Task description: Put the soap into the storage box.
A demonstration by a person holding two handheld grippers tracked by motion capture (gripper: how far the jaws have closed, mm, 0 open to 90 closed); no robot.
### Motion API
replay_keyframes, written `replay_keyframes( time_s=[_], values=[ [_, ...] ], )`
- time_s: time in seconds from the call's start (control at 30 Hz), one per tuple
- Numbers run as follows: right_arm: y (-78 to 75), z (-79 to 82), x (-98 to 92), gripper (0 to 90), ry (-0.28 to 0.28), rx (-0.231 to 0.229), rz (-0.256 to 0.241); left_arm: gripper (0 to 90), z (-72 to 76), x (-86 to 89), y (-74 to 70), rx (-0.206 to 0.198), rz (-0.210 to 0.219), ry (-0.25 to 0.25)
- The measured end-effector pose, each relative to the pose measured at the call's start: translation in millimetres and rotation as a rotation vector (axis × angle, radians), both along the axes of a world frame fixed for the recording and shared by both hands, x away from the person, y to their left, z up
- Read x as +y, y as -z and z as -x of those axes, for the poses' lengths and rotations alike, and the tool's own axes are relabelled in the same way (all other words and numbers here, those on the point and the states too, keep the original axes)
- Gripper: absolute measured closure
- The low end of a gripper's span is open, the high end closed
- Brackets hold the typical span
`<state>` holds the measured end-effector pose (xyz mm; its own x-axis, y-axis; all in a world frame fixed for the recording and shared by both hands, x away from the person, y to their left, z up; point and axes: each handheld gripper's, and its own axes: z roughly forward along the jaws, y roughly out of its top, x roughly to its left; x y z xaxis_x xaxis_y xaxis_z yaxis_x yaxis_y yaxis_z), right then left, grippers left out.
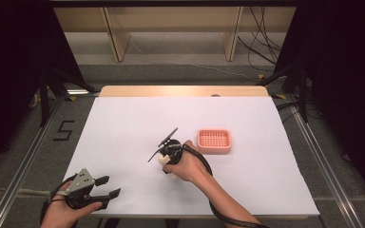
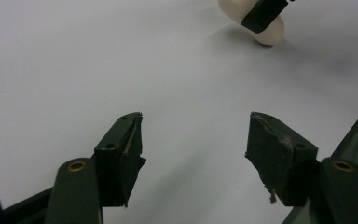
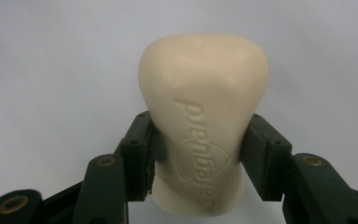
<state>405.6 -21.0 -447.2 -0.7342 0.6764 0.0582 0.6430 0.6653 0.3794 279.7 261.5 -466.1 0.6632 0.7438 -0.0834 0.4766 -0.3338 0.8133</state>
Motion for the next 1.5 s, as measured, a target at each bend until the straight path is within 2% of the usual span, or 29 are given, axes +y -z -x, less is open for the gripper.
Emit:
replay_keyframes(
  time_s=[0.07, 0.1, 0.17, 0.3, 0.33, 0.43, 0.47, 0.5, 0.53, 0.57, 0.63, 0.67, 0.7, 0.77, 0.8, 0.83, 0.87, 0.93, 0.97, 1.0, 1.1, 1.13, 1.2, 1.27, 1.3, 1.37, 1.43, 1.47, 1.5],
  values=[
    [-1.2, 0.8, -1.2, 50.5, -0.002, -0.013, -0.007, 35.4, 0.3, 0.2, -0.2, -0.002, -0.001, -0.002],
    [-2.1, 1.3, -2.0, 50.5, -0.003, -0.020, -0.015, 35.4, -0.8, 1.4, -0.6, -0.016, -0.016, 0.011],
    [-3.3, 1.7, -3.0, 50.5, -0.011, -0.029, -0.023, 35.4, -0.5, 0.7, -0.3, -0.014, -0.004, 0.005],
    [-7.3, 4.7, -4.2, 50.5, 0.011, -0.036, -0.037, 35.4, -0.5, 0.7, -0.3, -0.014, -0.006, 0.007],
    [-7.9, 4.2, -5.3, 50.5, -0.007, -0.061, -0.036, 35.4, -0.5, 0.8, -0.3, -0.013, -0.007, 0.008],
    [-11.5, 6.3, -6.6, 50.5, 0.000, -0.073, -0.040, 35.4, -0.7, 1.0, -0.3, -0.013, -0.012, 0.008],
    [-12.8, 5.4, -7.9, 50.5, -0.022, -0.073, -0.038, 35.4, -0.9, 1.5, -0.6, -0.014, -0.021, 0.013],
    [-15.7, 9.8, -6.3, 50.5, 0.020, -0.065, -0.066, 35.4, -1.9, 2.8, -1.0, -0.023, -0.042, 0.025],
    [-16.0, 9.5, -7.0, 50.5, 0.002, -0.081, -0.075, 35.4, -1.9, 2.8, -1.0, -0.023, -0.042, 0.025],
    [-16.0, 9.5, -7.0, 50.5, 0.002, -0.081, -0.075, 35.4, -0.8, 1.1, -0.4, -0.013, -0.018, 0.012],
    [-16.8, 10.6, -7.2, 50.5, -0.004, -0.083, -0.080, 35.4, -0.6, 0.6, -0.2, -0.012, -0.014, 0.008],
    [-17.6, 12.3, -6.8, 50.5, 0.015, -0.076, -0.079, 35.4, -1.0, 1.1, -0.3, -0.015, -0.020, 0.011],
    [-17.8, 11.3, -7.9, 50.5, -0.007, -0.092, -0.082, 35.4, -1.3, 2.1, -0.7, -0.020, -0.037, 0.014],
    [-18.9, 12.9, -8.1, 50.5, 0.015, -0.088, -0.088, 35.4, -1.2, 1.2, -0.2, -0.020, -0.024, 0.009],
    [-19.1, 11.6, -9.6, 50.5, -0.006, -0.108, -0.088, 35.4, -1.5, 1.8, -0.5, -0.020, -0.029, 0.014],
    [-20.7, 12.1, -10.2, 50.5, -0.001, -0.093, -0.086, 35.4, -1.3, 1.5, -0.5, -0.017, -0.024, 0.013],
    [-21.1, 12.5, -10.5, 50.5, 0.006, -0.107, -0.091, 35.4, -1.9, 2.7, -1.0, -0.022, -0.041, 0.023],
    [-23.5, 14.0, -10.7, 50.5, 0.021, -0.095, -0.103, 35.4, -2.0, 2.8, -1.0, -0.024, -0.043, 0.024],
    [-23.6, 13.3, -11.4, 50.5, 0.011, -0.111, -0.105, 35.4, -1.9, 2.7, -1.0, -0.023, -0.042, 0.023],
    [-24.9, 14.8, -11.3, 50.5, 0.031, -0.103, -0.117, 35.4, -1.3, 1.4, -0.4, -0.017, -0.022, 0.012],
    [-26.9, 14.3, -13.0, 50.5, 0.026, -0.134, -0.117, 35.4, -0.4, 0.4, -0.2, -0.013, -0.013, 0.007],
    [-27.8, 15.4, -12.7, 50.5, 0.043, -0.119, -0.118, 35.4, -0.5, 0.4, -0.3, -0.012, -0.012, 0.008],
    [-29.0, 14.3, -14.0, 50.5, 0.018, -0.132, -0.118, 35.4, -0.5, 0.5, -0.4, -0.014, -0.014, 0.008],
    [-30.6, 15.1, -14.3, 50.5, 0.033, -0.128, -0.121, 35.4, 0.1, -0.1, -0.1, -0.002, -0.003, 0.000],
    [-31.4, 15.3, -14.8, 50.5, 0.034, -0.131, -0.118, 35.4, -0.6, 0.7, -0.4, -0.014, -0.015, 0.008],
    [-32.0, 14.2, -16.3, 50.5, 0.018, -0.139, -0.115, 35.4, 0.0, 0.1, -0.1, -0.004, -0.003, 0.000],
    [-33.4, 15.3, -17.2, 50.5, 0.053, -0.124, -0.106, 35.4, -0.5, 0.5, -0.4, -0.017, -0.003, 0.002],
    [-33.5, 12.4, -20.2, 50.5, 0.019, -0.160, -0.109, 35.4, -0.6, 0.8, -0.4, -0.018, -0.006, 0.004],
    [-33.5, 12.4, -20.2, 50.5, 0.019, -0.160, -0.109, 35.4, -0.6, 0.8, -0.3, -0.017, -0.006, 0.004]
  ],
)
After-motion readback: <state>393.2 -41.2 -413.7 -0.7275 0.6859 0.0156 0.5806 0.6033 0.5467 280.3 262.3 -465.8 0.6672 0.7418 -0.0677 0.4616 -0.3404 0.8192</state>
